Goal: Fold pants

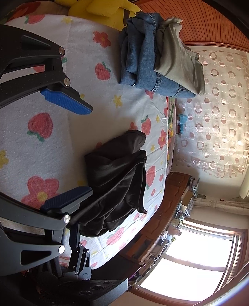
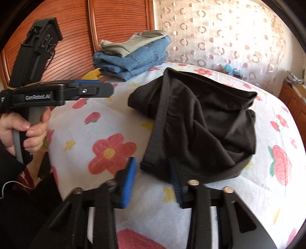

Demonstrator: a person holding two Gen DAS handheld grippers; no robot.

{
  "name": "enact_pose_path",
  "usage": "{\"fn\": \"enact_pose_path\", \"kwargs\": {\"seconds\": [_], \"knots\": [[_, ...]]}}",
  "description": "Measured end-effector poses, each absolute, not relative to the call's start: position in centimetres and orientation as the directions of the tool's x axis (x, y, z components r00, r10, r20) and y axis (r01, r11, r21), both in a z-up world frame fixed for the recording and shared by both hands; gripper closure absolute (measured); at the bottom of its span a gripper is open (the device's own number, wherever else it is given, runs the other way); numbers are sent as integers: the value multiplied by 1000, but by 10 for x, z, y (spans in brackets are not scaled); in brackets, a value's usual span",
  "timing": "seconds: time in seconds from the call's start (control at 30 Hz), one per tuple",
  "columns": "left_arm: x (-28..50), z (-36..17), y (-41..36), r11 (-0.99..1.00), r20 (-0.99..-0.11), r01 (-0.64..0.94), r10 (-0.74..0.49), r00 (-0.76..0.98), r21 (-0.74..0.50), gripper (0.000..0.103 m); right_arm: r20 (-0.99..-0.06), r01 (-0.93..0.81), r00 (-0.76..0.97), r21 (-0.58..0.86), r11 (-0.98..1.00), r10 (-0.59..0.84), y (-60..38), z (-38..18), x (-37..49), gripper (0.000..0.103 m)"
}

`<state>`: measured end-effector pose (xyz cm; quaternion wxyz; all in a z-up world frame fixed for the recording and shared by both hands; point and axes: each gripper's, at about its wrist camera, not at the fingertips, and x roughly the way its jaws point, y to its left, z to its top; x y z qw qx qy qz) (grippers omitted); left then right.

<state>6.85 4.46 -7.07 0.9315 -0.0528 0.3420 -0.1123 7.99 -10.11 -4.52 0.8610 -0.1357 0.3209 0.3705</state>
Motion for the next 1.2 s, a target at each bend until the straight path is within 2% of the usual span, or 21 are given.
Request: {"fn": "enact_pose_path", "kwargs": {"seconds": [0.03, 0.17, 0.53, 0.6, 0.7, 0.77, 0.83, 1.07, 1.2], "knots": [[69, -71, 44, 969, -625, 174, -246, 741, -175, 25, -657, -726, 508, 22, 688, 557, -103, -45, 82, 90], [71, -70, 42, 969, -624, 179, -248, 741, -172, 25, -641, -724, 491, 75, 685, 590, -118, -32, 94, 92], [91, -63, 31, 967, -620, 194, -253, 742, -162, 25, -532, -652, 656, -42, 757, 535, -146, 39, 144, 93], [95, -63, 31, 966, -622, 198, -259, 739, -167, 29, -535, -634, 668, -45, 772, 517, -146, 40, 158, 93], [106, -63, 29, 961, -633, 209, -275, 723, -179, 43, -550, -604, 680, -45, 796, 485, -143, 34, 178, 93], [114, -62, 26, 956, -635, 226, -294, 714, -188, 57, -569, -590, 677, -40, 807, 467, -140, 29, 189, 93], [124, -62, 22, 952, -646, 238, -305, 700, -191, 61, -590, -570, 676, -41, 820, 441, -135, 20, 200, 93], [170, -65, 10, 953, -693, 262, -291, 660, -150, 62, -620, -539, 660, 1, 842, 423, -128, 13, 224, 92], [196, -69, 7, 955, -715, 261, -280, 640, -140, 63, -615, -527, 672, -5, 850, 413, -130, 14, 227, 81]]}}
